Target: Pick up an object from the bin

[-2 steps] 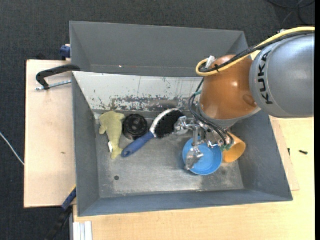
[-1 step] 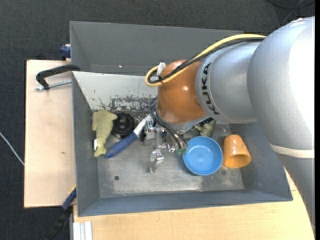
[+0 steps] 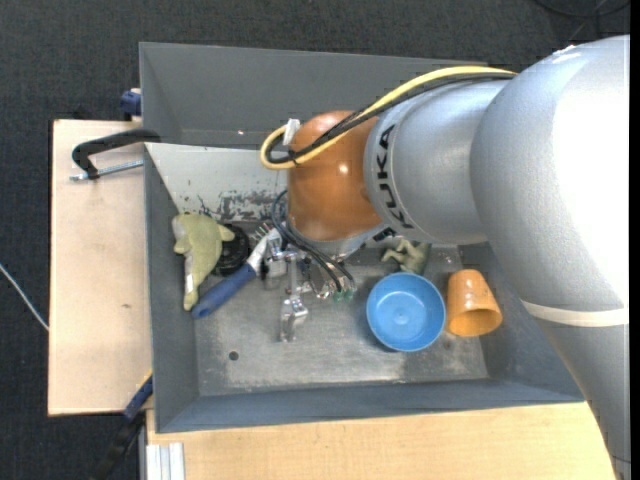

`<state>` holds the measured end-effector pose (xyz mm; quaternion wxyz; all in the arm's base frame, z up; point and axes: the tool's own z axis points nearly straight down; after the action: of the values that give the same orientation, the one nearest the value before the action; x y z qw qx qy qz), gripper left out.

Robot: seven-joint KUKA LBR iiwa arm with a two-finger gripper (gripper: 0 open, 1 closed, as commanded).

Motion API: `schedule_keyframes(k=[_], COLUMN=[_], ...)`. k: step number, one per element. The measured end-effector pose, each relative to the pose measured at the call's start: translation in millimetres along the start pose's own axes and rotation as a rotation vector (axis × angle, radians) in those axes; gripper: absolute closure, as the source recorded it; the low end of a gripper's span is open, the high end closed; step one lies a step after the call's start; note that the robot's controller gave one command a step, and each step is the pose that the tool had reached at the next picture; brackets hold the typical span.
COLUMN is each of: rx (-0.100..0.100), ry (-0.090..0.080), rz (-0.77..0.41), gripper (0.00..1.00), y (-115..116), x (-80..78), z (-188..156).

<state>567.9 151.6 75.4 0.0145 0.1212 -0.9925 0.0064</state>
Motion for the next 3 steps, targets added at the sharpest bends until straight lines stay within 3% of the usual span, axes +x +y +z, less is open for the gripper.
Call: schedule_keyframes(k=[1, 2, 3], rx=[-0.010, 0.007, 0.016], ry=[-0.003, -0.012, 0.001], rz=[-0.039, -0.360, -0.474], gripper=[0.00, 0.00, 0.00], y=[17, 50, 49], x=[-4.4, -42.2, -40.1], z=[-1, -53, -32])
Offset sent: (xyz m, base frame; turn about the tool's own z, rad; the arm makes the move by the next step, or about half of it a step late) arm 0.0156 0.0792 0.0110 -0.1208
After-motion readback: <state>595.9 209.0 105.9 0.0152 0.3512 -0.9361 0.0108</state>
